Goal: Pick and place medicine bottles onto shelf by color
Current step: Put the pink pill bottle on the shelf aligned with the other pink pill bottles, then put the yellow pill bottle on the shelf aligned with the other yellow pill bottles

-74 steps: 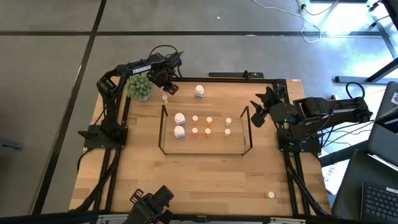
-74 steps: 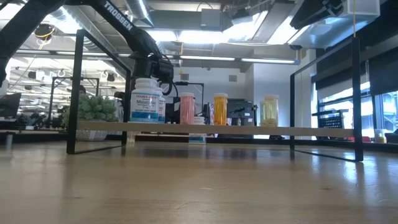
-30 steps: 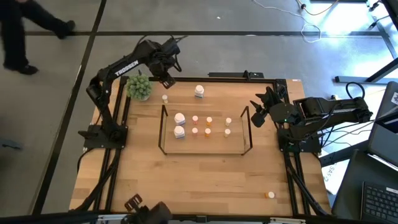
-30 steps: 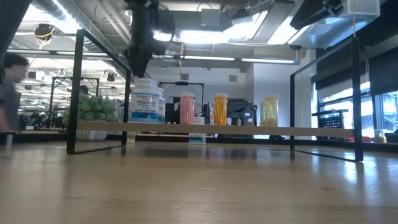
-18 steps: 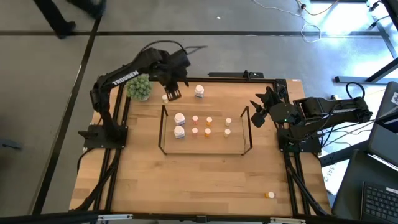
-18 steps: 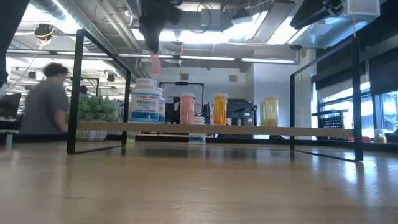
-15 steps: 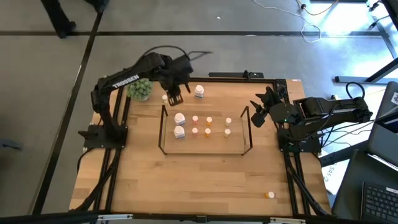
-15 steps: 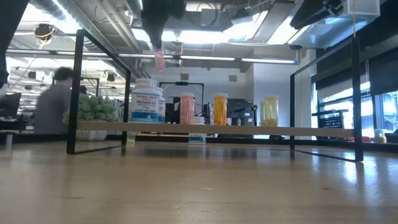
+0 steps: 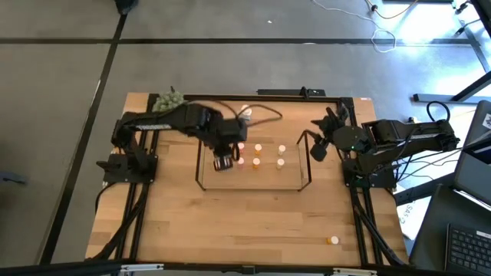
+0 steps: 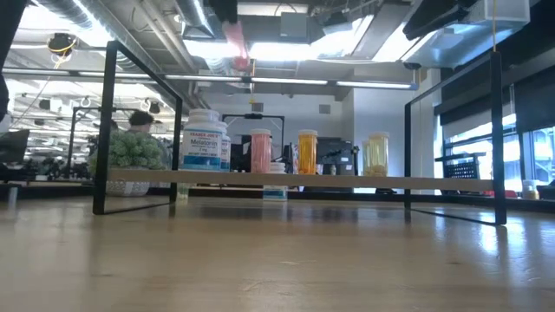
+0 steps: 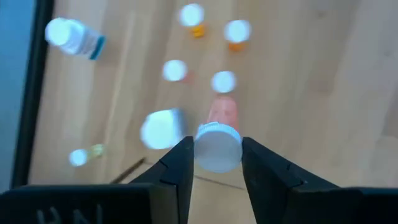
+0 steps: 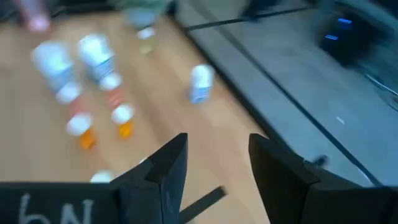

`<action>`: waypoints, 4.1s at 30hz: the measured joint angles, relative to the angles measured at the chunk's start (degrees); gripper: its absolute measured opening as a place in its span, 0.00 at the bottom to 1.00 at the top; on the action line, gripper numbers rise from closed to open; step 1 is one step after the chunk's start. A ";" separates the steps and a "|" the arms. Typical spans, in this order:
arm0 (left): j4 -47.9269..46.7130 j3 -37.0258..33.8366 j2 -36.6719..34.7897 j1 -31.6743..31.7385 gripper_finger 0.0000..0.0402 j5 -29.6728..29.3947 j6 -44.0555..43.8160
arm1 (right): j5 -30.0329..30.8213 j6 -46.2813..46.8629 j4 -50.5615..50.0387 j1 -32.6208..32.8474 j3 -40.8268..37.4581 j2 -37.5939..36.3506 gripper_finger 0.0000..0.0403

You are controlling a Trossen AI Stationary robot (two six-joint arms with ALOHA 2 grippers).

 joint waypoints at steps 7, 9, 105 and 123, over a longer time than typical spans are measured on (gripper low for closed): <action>7.27 0.04 1.65 -7.78 0.28 -1.07 -3.86 | -16.28 -10.09 5.04 0.00 -0.02 -0.22 0.43; 7.84 0.00 2.24 -9.04 0.28 -1.07 -5.37 | -20.85 -11.87 7.45 0.00 -0.02 -0.61 0.43; 6.69 -0.02 22.16 -6.65 0.30 2.17 -12.22 | -58.48 -21.91 12.46 0.07 0.02 -1.99 0.43; 4.07 -0.02 22.10 -7.30 0.50 1.73 -14.02 | -58.48 -21.91 12.46 0.07 0.02 -1.99 0.43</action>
